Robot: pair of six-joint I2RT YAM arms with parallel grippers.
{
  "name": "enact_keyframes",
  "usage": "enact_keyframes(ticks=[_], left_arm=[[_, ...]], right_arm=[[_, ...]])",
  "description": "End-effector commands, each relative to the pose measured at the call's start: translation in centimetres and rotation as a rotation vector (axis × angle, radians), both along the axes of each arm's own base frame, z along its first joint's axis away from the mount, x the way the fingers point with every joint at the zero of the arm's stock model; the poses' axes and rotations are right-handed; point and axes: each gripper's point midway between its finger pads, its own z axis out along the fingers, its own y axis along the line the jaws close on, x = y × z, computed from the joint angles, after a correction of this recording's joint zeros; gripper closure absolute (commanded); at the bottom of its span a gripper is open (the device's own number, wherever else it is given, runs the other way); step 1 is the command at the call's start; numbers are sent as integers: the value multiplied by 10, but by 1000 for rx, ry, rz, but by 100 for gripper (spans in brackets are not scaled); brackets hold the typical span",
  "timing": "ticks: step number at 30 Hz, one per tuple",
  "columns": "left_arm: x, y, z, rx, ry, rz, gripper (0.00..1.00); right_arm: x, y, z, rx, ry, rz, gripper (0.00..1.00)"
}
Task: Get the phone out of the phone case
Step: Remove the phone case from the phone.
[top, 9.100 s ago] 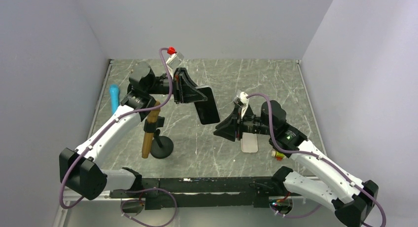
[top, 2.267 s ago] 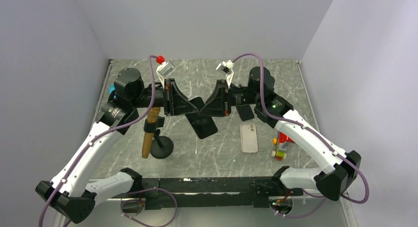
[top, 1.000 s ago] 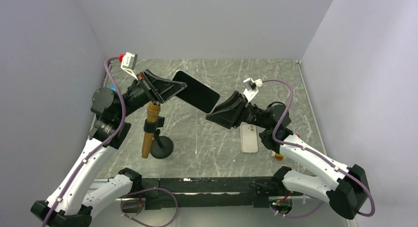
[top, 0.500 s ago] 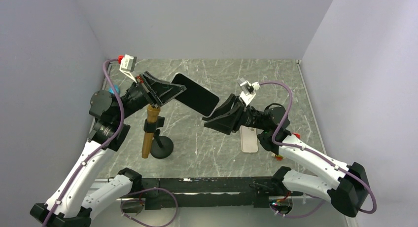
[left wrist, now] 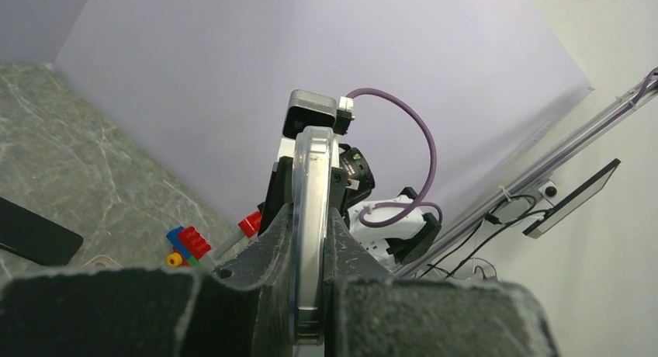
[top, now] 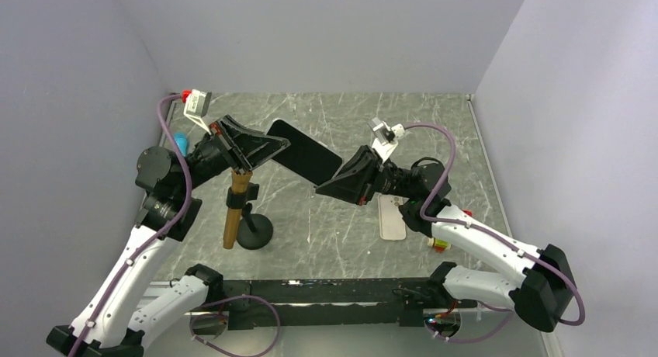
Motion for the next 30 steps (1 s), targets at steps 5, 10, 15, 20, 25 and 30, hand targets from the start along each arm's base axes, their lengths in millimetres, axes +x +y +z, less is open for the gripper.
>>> enact_keyframes(ticks=[5,10,15,20,25,30], left_arm=[[-40,-8,24,-104,69,-301,100],[-54,-11,10,-79,128,-431,100],[-61,-8,2,-60,139,-427,100],[-62,-8,-1,-56,149,-436,100],[-62,-9,-6,-57,152,-455,100],[-71,-8,-7,-43,119,-483,100]], right_arm=[[0,9,-39,-99,-533,-29,100],[21,28,-44,-193,-622,-3,100],[24,36,-25,-111,-635,9,100],[25,39,-17,-43,-620,33,100],[44,36,-11,33,-428,2,100],[66,18,-1,193,-181,95,100]])
